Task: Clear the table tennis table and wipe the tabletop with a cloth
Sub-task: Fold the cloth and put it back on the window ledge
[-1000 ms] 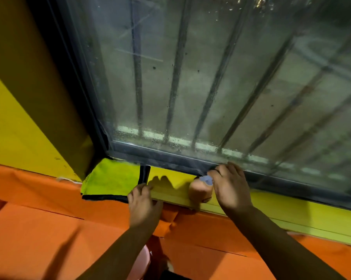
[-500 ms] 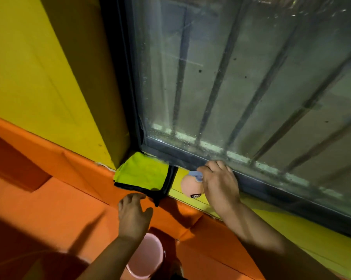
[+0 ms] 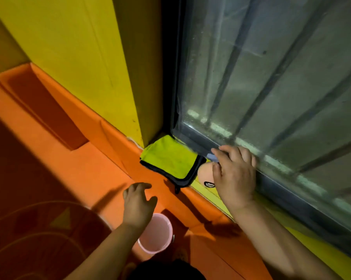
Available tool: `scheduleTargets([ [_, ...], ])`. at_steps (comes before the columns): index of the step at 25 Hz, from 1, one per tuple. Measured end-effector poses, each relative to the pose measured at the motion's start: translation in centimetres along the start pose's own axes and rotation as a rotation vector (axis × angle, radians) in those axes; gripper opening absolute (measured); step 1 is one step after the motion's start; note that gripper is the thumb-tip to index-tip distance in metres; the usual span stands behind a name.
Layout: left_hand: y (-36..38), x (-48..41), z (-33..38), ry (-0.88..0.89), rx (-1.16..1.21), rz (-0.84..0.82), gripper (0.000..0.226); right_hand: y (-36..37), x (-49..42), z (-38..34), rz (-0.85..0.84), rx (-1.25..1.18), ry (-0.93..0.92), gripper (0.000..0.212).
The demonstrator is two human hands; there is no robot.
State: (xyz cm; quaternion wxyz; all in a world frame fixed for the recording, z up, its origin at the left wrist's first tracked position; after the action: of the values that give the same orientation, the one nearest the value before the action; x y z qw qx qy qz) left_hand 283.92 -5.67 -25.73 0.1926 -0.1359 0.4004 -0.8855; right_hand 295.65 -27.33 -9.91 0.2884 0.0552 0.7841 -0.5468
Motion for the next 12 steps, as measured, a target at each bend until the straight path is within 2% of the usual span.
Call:
scheduleTargets([
  [3, 0.0, 0.6, -4.3, -0.116, 0.076, -0.012, 0.035, 1.2, 2.6, -4.4, -0.086, -0.249, -0.099, 0.027],
  [5, 0.4, 1.5, -7.4, -0.203, 0.177, -0.022, 0.032, 4.8, 5.8, -7.0, -0.283, -0.425, -0.096, 0.026],
  [7, 1.1, 2.8, -10.7, -0.294, 0.231, -0.032, 0.030, 9.4, 9.9, -8.0, -0.492, -0.506, 0.007, 0.025],
  [9, 2.2, 3.8, -14.6, -0.364, 0.246, -0.040, 0.030, 14.8, 14.4, -7.8, -0.691, -0.503, 0.148, 0.020],
  [12, 4.9, 5.0, -21.0, -0.477, 0.264, -0.035, 0.031, 23.5, 21.3, -6.6, -0.975, -0.458, 0.365, 0.024],
])
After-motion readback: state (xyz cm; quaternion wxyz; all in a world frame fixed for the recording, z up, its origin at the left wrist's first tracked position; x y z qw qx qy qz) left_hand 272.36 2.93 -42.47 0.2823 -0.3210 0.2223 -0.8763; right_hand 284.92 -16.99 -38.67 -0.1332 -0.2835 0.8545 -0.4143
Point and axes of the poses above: each hand's wrist, its own x-axis away from the middle knuckle, its own y-axis out of the palm, z = x × y, the point moved 10 cm from there along -x, towards the middle knuckle, and after that the axes turned 9 degrees about y, right-handed, at the moved point
